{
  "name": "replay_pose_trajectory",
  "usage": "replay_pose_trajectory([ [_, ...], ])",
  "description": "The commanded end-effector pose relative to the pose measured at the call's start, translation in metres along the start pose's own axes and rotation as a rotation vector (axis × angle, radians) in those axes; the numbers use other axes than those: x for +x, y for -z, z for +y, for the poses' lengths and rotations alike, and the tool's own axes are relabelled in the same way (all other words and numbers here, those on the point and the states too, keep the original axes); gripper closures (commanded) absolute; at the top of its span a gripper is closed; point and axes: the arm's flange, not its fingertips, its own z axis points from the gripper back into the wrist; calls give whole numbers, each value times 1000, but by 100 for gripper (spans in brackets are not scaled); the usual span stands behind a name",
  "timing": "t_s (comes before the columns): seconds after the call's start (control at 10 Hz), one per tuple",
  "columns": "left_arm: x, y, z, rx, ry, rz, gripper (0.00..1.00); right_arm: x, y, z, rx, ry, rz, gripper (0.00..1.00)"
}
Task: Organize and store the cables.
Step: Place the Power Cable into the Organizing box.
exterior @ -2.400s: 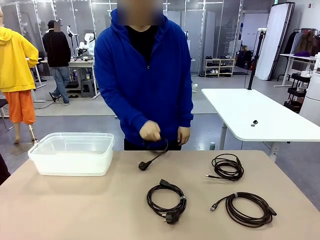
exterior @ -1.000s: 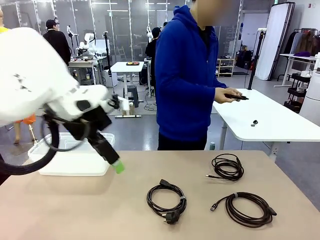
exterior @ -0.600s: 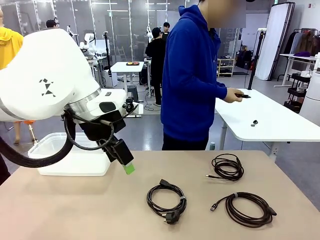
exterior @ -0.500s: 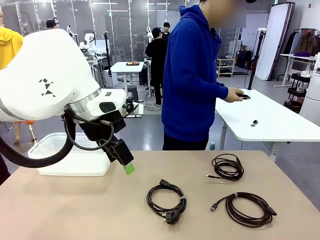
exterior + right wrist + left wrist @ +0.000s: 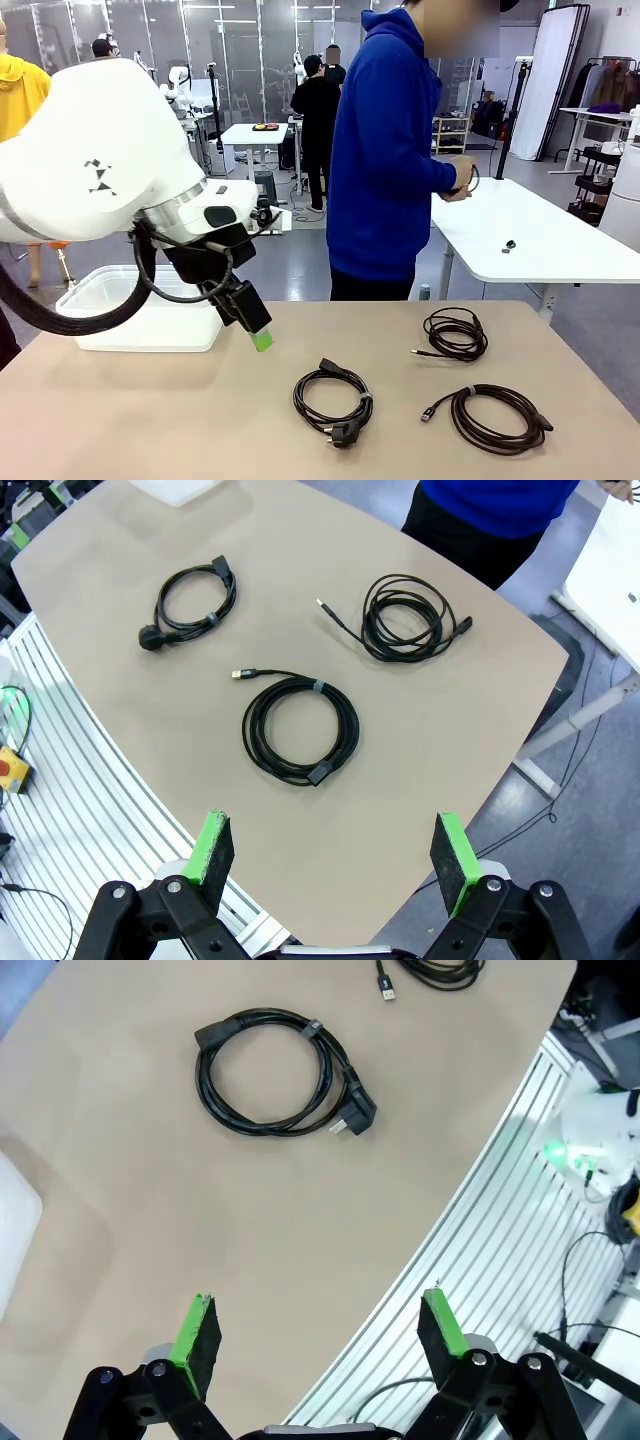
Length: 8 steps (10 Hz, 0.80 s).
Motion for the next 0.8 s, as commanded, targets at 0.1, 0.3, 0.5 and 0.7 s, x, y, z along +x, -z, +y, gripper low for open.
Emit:
replay_pose_trajectory([
  [0.1, 99, 39, -22, 36, 143, 78, 0, -2, 0, 0, 7, -16, -1, 0],
  [0.3, 155, 63, -40, 4, 263, 128, 0, -2, 0, 0, 7, -16, -1, 0],
  [0.5, 182, 86, -55, -7, 326, 195, 0, -2, 0, 0, 7, -16, -1, 0],
  [0.7, 196, 102, -63, 4, 378, 250, 0, -2, 0, 0, 7, -16, -1, 0],
])
